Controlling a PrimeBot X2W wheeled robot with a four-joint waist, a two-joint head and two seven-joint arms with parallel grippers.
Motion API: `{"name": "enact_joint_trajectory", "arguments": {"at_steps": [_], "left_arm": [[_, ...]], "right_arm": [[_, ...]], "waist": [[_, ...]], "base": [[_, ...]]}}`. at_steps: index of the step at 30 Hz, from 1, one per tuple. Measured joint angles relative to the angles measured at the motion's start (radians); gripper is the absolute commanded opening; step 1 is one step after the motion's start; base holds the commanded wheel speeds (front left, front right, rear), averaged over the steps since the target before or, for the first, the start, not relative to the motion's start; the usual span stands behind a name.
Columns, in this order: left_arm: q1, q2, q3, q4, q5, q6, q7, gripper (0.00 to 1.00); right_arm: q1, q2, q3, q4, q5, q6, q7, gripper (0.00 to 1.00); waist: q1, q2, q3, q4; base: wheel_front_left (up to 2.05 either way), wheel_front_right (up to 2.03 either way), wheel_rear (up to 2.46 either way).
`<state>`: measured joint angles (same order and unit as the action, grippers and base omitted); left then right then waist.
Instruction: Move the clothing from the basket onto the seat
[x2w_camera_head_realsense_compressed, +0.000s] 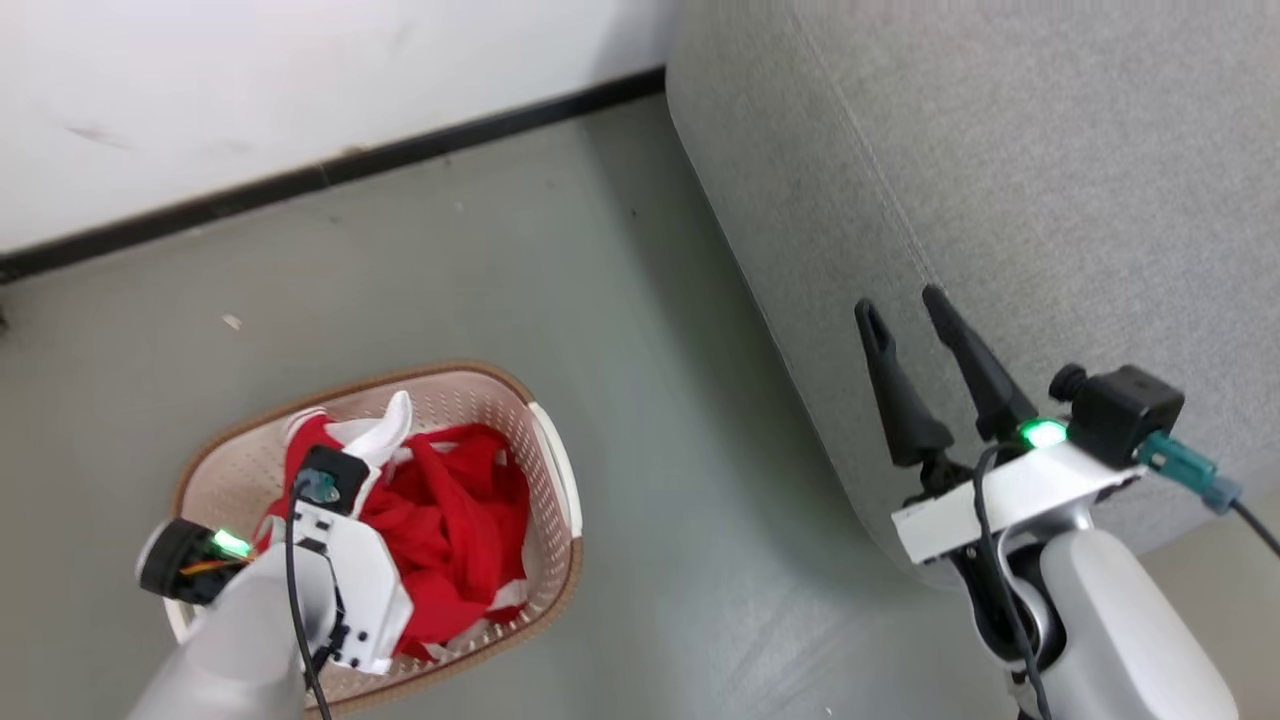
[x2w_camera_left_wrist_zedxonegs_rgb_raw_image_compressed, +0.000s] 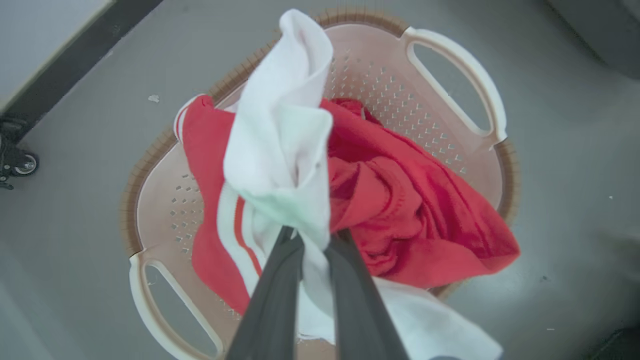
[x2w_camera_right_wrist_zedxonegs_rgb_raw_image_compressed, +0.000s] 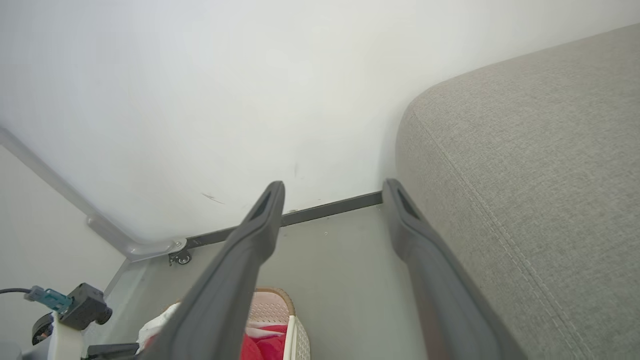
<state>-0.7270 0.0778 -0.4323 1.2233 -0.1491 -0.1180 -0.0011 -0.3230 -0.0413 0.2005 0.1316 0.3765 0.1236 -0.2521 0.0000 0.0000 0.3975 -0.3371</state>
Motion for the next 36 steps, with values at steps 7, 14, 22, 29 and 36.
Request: {"name": "enact_joint_trajectory", "arguments": {"at_steps": [7, 14, 22, 29, 36], "left_arm": [[0.043, -0.016, 0.052, -0.044, -0.074, -0.001, -0.116, 0.0], [0.086, -0.037, 0.084, -0.103, -0.142, -0.009, -0.234, 0.0], [0.12, -0.045, 0.053, -0.224, -0.198, -0.009, -0.247, 0.0], [0.124, -0.048, 0.0, -0.388, -0.262, -0.009, -0.248, 0.0], [0.125, -0.047, -0.012, -0.621, -0.331, -0.009, -0.248, 0.0]], "right_arm": [[0.061, 0.0, -0.012, 0.016, -0.023, 0.0, 0.0, 1.0], [0.116, -0.001, -0.019, 0.036, -0.055, 0.0, 0.0, 1.0], [0.163, -0.001, -0.02, 0.047, -0.072, 0.0, 0.0, 1.0], [0.217, -0.001, -0.022, 0.063, -0.101, 0.0, 0.0, 1.0], [0.244, -0.001, -0.031, 0.065, -0.122, 0.0, 0.0, 1.0]], "waist": [[0.0, 0.0, -0.086, 0.026], [0.0, 0.0, -0.167, 0.052], [0.0, 0.0001, -0.248, 0.087], [0.0, 0.0, -0.306, 0.12], [0.0, 0.0, -0.352, 0.155]], "base": [[0.0, 0.0, 0.0], [0.0, 0.0, 0.0], [0.0, 0.0, 0.0], [0.0, 0.0, 0.0], [0.0, 0.0, 0.0]]}}
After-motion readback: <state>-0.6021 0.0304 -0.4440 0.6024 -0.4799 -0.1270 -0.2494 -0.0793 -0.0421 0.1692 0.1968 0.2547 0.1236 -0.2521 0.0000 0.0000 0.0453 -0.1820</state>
